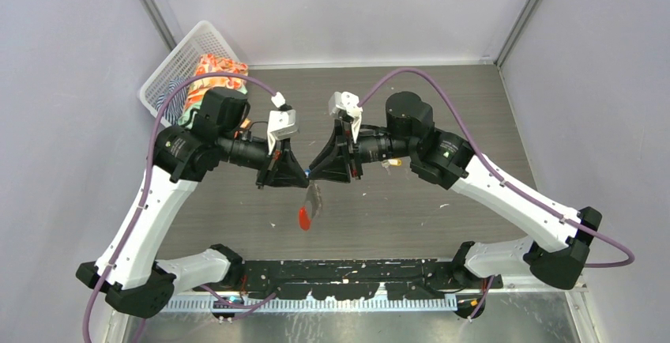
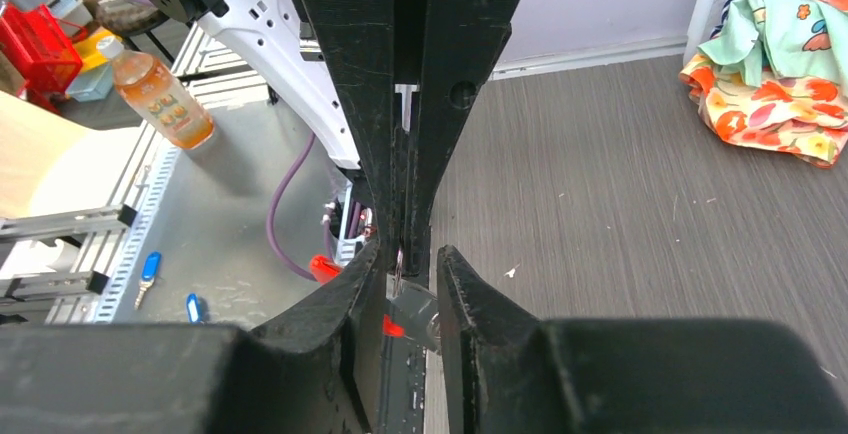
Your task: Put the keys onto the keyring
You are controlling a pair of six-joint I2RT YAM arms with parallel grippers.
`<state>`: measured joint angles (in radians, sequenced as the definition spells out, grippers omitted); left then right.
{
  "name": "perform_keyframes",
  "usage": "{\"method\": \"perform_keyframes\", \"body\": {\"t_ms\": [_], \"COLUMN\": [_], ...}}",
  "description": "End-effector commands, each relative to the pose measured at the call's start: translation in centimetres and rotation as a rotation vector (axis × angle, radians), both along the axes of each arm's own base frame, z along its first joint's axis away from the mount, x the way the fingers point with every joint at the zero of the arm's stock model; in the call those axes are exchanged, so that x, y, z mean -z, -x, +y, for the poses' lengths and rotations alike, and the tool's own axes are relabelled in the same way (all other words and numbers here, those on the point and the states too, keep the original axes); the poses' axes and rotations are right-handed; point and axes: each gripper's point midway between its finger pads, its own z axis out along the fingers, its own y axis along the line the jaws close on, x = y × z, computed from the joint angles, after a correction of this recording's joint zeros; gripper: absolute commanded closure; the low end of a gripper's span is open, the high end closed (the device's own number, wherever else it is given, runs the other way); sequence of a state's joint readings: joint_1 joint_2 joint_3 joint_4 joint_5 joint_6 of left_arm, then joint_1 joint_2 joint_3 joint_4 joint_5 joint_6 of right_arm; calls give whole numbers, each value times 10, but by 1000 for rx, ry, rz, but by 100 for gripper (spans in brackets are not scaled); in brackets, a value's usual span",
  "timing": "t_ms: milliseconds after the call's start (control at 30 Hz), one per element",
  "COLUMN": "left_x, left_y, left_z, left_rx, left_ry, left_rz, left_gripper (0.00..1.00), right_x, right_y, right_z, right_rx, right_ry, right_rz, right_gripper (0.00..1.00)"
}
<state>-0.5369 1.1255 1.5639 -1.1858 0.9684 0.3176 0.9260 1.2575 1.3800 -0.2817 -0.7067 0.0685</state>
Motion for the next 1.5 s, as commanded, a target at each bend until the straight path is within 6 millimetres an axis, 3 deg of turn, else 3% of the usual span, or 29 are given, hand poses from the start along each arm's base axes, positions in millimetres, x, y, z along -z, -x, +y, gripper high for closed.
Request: {"method": "perform_keyframes", "body": {"t_ms": [0, 200, 567, 867, 1000, 1033, 1067, 1133, 1333, 1467], "left_x": [-11, -10, -14, -15, -21, -21, -21, -20, -8, -4], "left_y": [3, 2, -2, -3, -3, -2, -2, -2, -7, -4], "left_z": [-2, -1, -3, -9, -10, -10, -9, -7, 5, 2], "left_rx": [11, 2, -3, 0, -3, -4, -8, -27, -85, -78], "left_ry": [41, 35, 40, 67, 84, 84, 80, 62, -35, 3], "left_rz": [-33, -41, -43, -20, -10, -5, 0, 5, 36, 46], "left_gripper": [100, 100, 100, 100, 100, 93, 79, 69, 66, 68], "right_x": [-17, -13, -1, -2, -4, -7, -11, -20, -39, -42], "right_y": [1, 3, 3, -4, -14, -15, -17, -18, -11, -9], "right_z": [6, 3, 0, 3, 2, 0, -2, -7, -25, -28], "right_rx": [-20, -24, -30, -2, 61, 77, 98, 129, 135, 143], "right_ry": [-76, -59, -15, -27, -44, -63, -90, -145, -288, -355], "right_rz": [9, -2, -17, -25, -51, -67, -82, -103, -104, -73], "right_gripper": [71, 76, 74, 98, 99, 99, 99, 99, 99, 99]}}
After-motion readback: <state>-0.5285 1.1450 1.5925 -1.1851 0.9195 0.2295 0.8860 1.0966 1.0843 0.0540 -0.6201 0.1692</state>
